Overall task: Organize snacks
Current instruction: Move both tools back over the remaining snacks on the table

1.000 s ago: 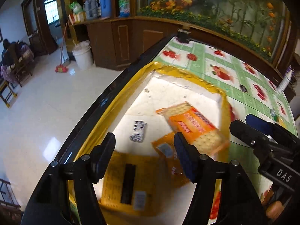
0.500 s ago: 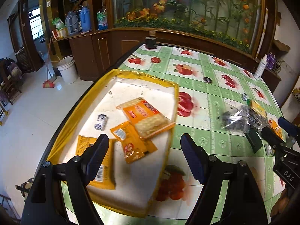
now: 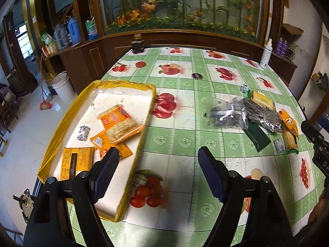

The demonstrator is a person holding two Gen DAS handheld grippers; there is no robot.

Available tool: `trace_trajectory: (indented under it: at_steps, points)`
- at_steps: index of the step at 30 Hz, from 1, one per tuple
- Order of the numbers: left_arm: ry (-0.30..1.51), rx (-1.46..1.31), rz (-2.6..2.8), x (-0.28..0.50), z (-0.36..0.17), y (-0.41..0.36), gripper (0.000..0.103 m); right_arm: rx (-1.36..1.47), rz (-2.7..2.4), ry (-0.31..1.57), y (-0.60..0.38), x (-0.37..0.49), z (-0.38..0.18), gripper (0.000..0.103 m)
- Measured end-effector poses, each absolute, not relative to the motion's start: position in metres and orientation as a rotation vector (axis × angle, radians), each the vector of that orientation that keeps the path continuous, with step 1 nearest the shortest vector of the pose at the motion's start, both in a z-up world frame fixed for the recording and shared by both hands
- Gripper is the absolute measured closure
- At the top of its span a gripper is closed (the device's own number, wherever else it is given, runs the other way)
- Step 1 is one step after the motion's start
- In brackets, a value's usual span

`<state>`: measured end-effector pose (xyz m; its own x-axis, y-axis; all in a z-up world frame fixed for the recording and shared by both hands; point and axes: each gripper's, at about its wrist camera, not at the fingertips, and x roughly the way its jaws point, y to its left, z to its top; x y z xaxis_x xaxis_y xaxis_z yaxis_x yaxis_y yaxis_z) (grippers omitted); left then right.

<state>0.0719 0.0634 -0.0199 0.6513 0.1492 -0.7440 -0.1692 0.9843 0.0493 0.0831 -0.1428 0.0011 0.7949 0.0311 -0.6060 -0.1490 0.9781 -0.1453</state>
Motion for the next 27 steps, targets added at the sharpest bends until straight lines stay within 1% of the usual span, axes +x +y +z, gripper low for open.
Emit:
trace_trajectory:
  at_steps: [9,24,27]
  points:
    - [0.856,0.026,0.155,0.074,-0.021,0.030,0.024,-0.163,0.063,0.633,-0.173,0.075,0.002,0.020]
    - [0.894,0.074,0.106,0.089,-0.030,-0.007,0.024,-0.154,0.028,0.640,-0.199,0.075,-0.005,0.019]
    - [0.908,0.069,0.079,0.098,-0.032,-0.016,0.024,-0.094,0.079,0.666,-0.208,0.079,-0.010,0.019]
